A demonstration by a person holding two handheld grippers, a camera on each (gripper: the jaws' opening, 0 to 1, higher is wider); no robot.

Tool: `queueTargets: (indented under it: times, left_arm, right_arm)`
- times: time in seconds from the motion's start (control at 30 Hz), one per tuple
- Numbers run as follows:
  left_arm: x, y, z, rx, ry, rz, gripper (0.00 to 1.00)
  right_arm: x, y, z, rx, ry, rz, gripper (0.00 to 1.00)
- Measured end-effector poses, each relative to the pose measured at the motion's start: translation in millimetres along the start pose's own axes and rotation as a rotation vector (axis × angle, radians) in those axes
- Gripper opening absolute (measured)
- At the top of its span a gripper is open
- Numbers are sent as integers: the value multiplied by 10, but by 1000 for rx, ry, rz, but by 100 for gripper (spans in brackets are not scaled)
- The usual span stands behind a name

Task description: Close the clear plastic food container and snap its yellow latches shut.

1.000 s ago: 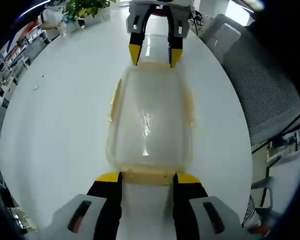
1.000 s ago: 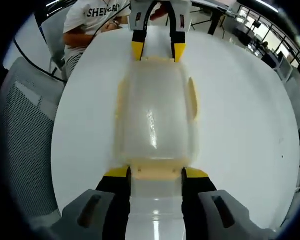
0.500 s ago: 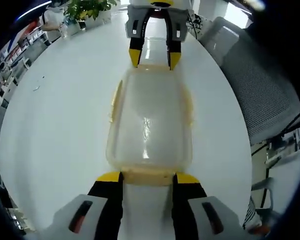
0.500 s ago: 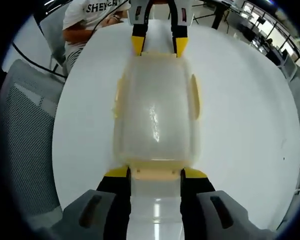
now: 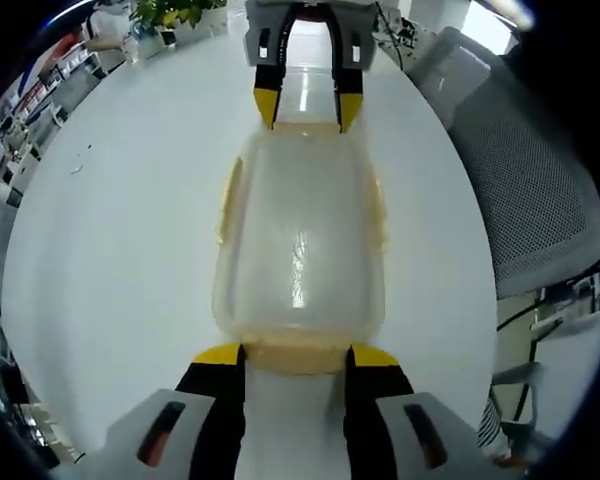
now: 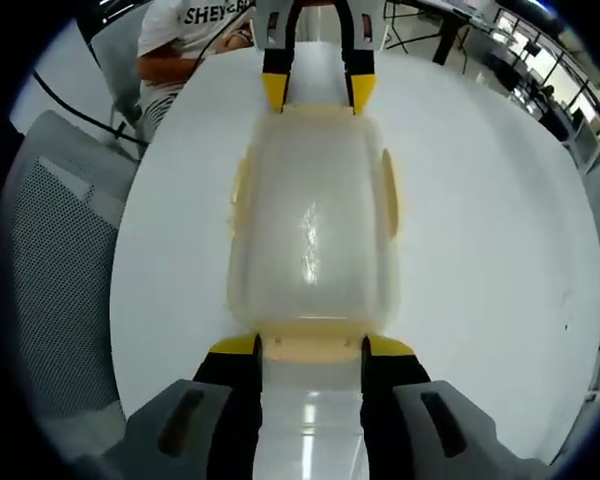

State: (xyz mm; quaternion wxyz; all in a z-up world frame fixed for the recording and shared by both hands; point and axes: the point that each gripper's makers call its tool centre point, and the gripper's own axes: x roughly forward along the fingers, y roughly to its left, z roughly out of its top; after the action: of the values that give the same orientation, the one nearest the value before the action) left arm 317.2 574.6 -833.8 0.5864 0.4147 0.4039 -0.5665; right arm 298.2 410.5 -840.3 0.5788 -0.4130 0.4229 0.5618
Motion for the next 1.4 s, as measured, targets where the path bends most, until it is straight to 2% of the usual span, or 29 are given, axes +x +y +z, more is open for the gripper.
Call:
queueTargets:
  times: [0.2, 0.4, 0.7, 0.87, 1.2, 1.4]
  left_arm:
    - [-186, 25, 41, -10, -7, 5, 33]
    - [-358, 33, 94, 2, 5, 16, 33]
    - [-603, 50, 263, -10, -22, 20, 33]
    - [-627, 70, 259, 0, -13, 29, 33]
    - [-611, 47, 318, -6, -34, 18, 33]
    - [-551, 12, 366, -11, -41, 4, 33]
  right_arm:
    - [-182, -37, 92, 2, -30, -20, 35]
    - [-388, -52, 171, -12, -59, -12, 35]
    - [-591, -70, 150, 4, -55, -16, 35]
    - [-640, -65, 175, 7, -55, -27, 35]
    - [-703, -26, 126, 19, -52, -20, 35]
    - [-675, -3, 44, 8, -32, -22, 35]
